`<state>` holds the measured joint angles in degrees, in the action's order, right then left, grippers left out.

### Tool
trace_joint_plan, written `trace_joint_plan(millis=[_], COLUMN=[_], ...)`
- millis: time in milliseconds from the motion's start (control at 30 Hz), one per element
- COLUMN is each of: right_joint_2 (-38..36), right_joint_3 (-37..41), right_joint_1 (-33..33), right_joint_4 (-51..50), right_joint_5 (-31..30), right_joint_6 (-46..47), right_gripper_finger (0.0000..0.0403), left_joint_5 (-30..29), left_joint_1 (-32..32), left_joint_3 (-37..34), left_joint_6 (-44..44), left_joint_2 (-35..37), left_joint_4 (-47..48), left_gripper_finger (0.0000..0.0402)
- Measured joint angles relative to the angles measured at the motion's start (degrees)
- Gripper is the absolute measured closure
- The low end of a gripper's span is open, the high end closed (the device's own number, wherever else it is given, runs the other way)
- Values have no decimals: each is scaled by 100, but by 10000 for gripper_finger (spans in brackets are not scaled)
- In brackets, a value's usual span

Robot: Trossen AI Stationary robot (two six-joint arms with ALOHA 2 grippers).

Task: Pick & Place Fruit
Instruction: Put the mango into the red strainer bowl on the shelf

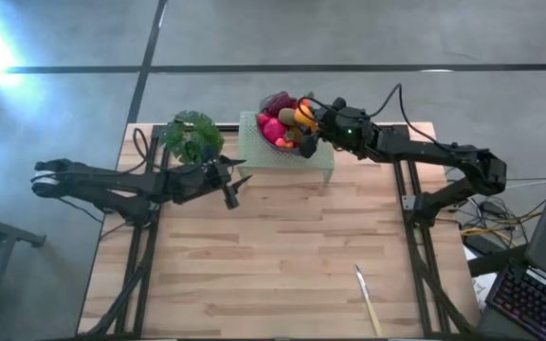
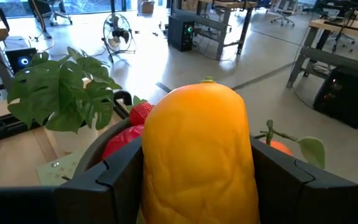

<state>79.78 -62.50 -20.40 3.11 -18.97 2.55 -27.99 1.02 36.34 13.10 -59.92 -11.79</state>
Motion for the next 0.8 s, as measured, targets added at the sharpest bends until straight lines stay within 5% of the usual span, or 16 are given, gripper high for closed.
trace_joint_plan(millis=[800], right_joint_2=[322], right_joint_3=[7], right_joint_1=[-240], right_joint_4=[241], right_joint_5=[-65], right_joint_6=[-508], right_gripper_finger=[173], left_joint_5=[0], left_joint_1=[0], left_joint_3=[0], left_joint_6=[-2], left_joint_2=[0], left_joint_4=[33], left_gripper_finger=[179])
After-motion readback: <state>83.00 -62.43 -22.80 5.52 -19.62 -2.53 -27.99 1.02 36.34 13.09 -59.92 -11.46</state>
